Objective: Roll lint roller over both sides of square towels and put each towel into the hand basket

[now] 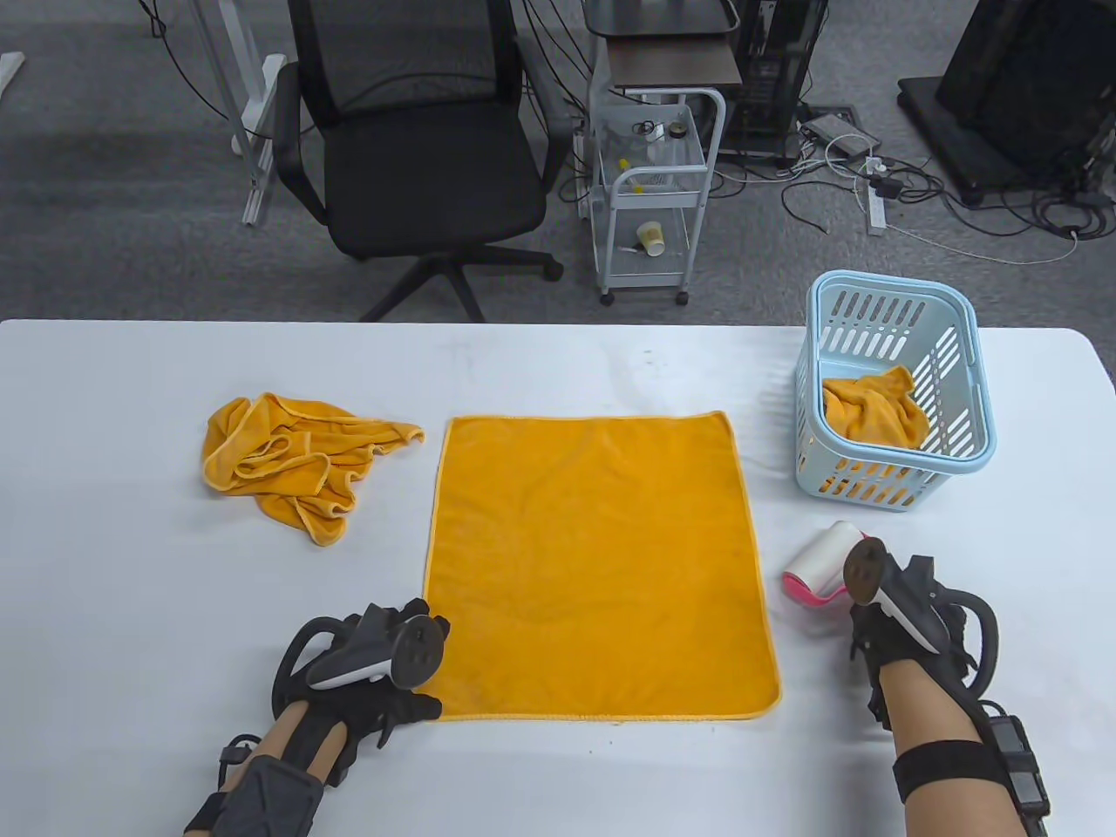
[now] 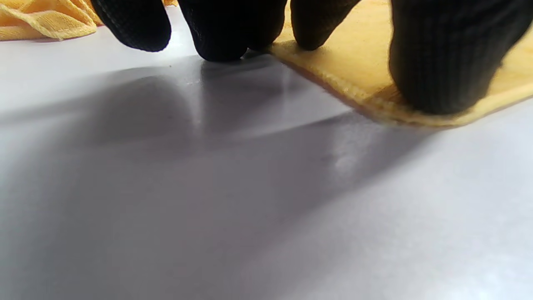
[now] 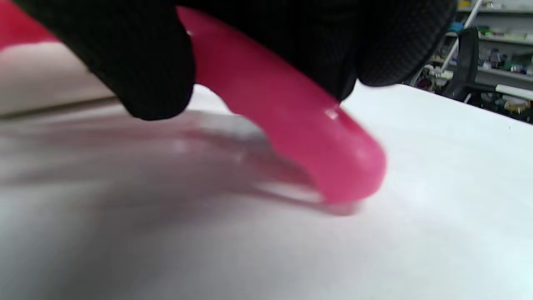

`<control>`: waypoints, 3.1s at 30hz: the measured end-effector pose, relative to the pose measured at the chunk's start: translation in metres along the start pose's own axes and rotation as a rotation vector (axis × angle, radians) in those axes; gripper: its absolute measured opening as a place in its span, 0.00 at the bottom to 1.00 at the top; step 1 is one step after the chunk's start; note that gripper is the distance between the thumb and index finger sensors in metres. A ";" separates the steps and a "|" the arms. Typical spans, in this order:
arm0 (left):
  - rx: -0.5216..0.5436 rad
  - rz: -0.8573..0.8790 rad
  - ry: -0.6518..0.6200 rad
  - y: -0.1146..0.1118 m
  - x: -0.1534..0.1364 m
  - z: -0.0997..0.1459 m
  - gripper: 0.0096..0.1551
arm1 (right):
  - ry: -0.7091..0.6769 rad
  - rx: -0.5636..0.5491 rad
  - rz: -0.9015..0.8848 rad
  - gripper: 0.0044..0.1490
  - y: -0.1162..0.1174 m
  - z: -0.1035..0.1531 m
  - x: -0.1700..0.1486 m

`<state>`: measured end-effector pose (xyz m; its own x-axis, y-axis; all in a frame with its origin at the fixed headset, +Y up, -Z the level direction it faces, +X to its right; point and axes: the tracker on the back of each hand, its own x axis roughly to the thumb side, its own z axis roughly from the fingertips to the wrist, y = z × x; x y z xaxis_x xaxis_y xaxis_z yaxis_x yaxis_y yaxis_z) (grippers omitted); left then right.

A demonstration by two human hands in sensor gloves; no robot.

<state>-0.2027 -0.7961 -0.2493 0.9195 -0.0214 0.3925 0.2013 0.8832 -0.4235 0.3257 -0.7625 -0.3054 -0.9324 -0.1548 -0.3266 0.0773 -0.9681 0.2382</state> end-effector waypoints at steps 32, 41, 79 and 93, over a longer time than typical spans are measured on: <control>-0.001 0.004 -0.001 -0.001 -0.001 0.000 0.55 | -0.688 0.050 0.303 0.37 -0.033 0.112 0.207; -0.002 -0.001 0.001 0.000 -0.001 0.000 0.54 | -0.399 0.204 0.590 0.36 -0.039 0.075 0.121; -0.003 0.004 -0.005 0.000 -0.002 0.000 0.55 | -0.226 0.015 0.414 0.37 -0.062 0.020 0.139; -0.003 0.011 -0.009 0.000 -0.002 0.000 0.54 | -0.569 -0.225 0.181 0.40 -0.053 0.046 0.305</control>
<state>-0.2043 -0.7966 -0.2502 0.9186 -0.0079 0.3951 0.1927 0.8819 -0.4303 0.0205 -0.7492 -0.3757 -0.9347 -0.2506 0.2522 0.2655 -0.9637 0.0265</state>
